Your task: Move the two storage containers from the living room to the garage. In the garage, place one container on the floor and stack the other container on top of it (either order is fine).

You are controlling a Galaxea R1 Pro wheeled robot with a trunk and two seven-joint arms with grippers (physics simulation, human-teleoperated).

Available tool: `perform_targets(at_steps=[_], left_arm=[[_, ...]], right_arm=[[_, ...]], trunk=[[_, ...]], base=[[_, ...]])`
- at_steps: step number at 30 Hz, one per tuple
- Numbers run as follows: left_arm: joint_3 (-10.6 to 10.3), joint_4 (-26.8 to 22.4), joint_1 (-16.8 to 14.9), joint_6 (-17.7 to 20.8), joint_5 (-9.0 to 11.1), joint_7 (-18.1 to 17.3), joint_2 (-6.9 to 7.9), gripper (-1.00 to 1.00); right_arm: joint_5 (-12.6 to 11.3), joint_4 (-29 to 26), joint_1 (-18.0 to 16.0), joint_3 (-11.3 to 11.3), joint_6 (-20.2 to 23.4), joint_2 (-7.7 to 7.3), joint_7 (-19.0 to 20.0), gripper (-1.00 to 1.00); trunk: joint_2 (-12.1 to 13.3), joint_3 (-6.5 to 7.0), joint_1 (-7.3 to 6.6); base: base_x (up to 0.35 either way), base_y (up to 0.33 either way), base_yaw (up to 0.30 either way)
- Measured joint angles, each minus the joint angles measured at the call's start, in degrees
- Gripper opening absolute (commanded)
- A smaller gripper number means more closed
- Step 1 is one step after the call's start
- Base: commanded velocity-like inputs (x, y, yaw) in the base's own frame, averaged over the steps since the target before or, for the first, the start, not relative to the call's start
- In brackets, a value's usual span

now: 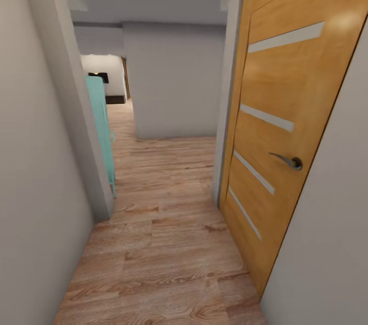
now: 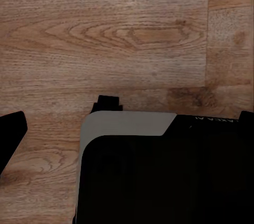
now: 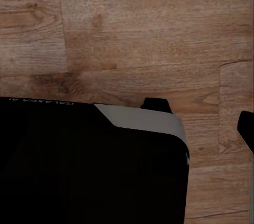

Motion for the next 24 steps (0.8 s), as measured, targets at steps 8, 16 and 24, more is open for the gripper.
perform_targets(at_steps=[8, 16, 24], left_arm=[[0.0, 0.0, 0.0, 0.0, 0.0, 0.0, 0.01, 1.0], [0.0, 0.0, 0.0, 0.0, 0.0, 0.0, 0.0, 1.0], [0.0, 0.0, 0.0, 0.0, 0.0, 0.0, 0.0, 1.0]], right_arm=[[0.0, 0.0, 0.0, 0.0, 0.0, 0.02, 0.0, 1.0], [0.0, 0.0, 0.0, 0.0, 0.0, -0.04, 0.0, 1.0], [0.0, 0.0, 0.0, 0.1, 0.0, -0.01, 0.0, 1.0]], trunk=[[0.0, 0.0, 0.0], [0.0, 0.0, 0.0], [0.0, 0.0, 0.0]], base=[[0.322, 0.0, 0.156], [0.322, 0.0, 0.042], [0.322, 0.0, 0.001]])
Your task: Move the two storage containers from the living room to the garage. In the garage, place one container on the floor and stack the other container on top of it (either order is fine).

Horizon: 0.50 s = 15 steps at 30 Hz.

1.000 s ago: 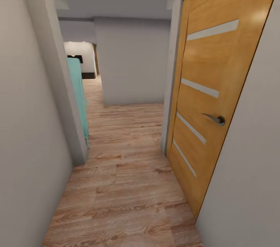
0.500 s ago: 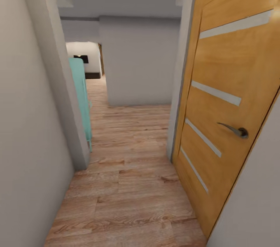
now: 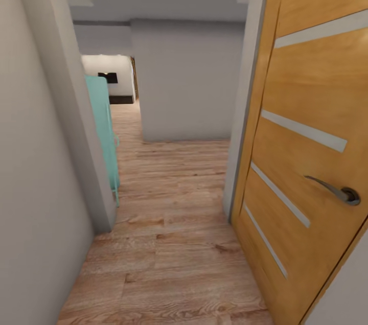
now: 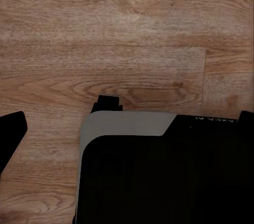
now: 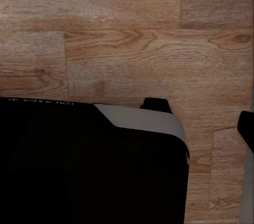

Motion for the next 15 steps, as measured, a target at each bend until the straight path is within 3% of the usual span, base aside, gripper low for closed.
perform_targets(at_steps=[15], left_arm=[[0.0, 0.0, 0.0, 0.0, -0.1, 0.0, 0.0, 1.0]], right_arm=[[0.0, 0.0, 0.0, 0.0, 0.0, 0.03, 0.0, 1.0]], trunk=[[0.0, 0.0, 0.0]], base=[[0.322, 0.0, 0.0]])
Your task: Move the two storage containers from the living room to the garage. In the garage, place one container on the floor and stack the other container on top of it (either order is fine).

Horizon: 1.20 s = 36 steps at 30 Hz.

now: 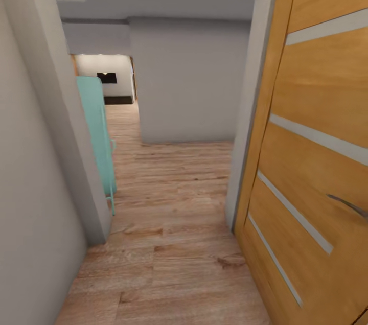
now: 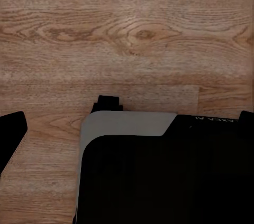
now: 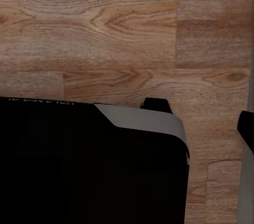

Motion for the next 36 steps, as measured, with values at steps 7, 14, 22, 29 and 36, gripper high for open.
perform_targets(at_steps=[7, 14, 22, 29, 36], left_arm=[[0.0, 0.0, 0.0, 0.1, 0.1, 0.0, 0.0, 1.0], [0.0, 0.0, 0.0, 0.1, 0.1, 0.0, 0.0, 1.0], [0.0, 0.0, 0.0, 0.0, 0.1, 0.0, 0.0, 1.0], [0.0, 0.0, 0.0, 0.0, 0.1, 0.0, 0.0, 1.0], [0.0, 0.0, 0.0, 0.2, 0.1, 0.0, -0.04, 1.0]], right_arm=[[0.0, 0.0, 0.0, 0.0, 0.0, 0.0, 0.0, 1.0], [0.0, 0.0, 0.0, 0.0, 0.0, 0.0, -0.1, 1.0], [0.0, 0.0, 0.0, 0.0, 0.0, 0.0, 0.0, 1.0], [0.0, 0.0, 0.0, 0.0, 0.0, 0.0, -0.1, 1.0], [0.0, 0.0, 0.0, 0.0, 0.0, 0.0, 0.0, 1.0]], trunk=[[0.0, 0.0, 0.0], [0.0, 0.0, 0.0], [0.0, 0.0, 0.0], [0.0, 0.0, 0.0], [0.0, 0.0, 0.0]], base=[[0.322, 0.0, 0.0], [0.322, 0.0, 0.003], [0.322, 0.0, 0.142], [0.322, 0.0, 0.008], [0.322, 0.0, 0.0]])
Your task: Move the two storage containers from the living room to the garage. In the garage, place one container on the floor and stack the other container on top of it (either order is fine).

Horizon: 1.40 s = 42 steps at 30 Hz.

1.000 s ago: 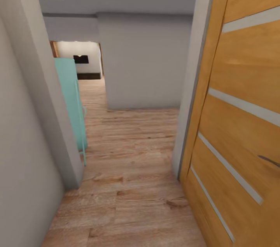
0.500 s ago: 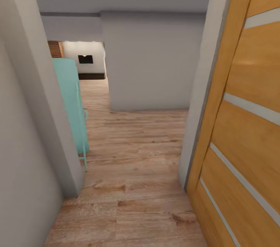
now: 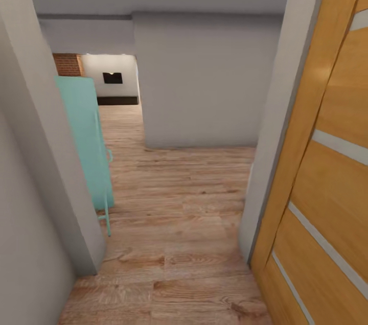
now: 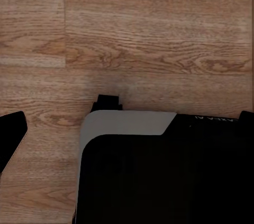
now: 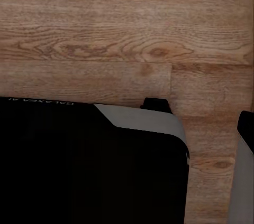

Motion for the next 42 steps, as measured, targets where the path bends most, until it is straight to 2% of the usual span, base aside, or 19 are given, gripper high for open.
perform_targets(at_steps=[42], left_arm=[[0.0, 0.0, 0.0, -0.1, 0.0, 0.2, 0.04, 1.0]], right_arm=[[0.1, 0.0, 0.0, 0.0, 0.0, 0.0, 0.0, 1.0]], trunk=[[0.0, 0.0, 0.0]], base=[[0.322, 0.0, 0.0]])
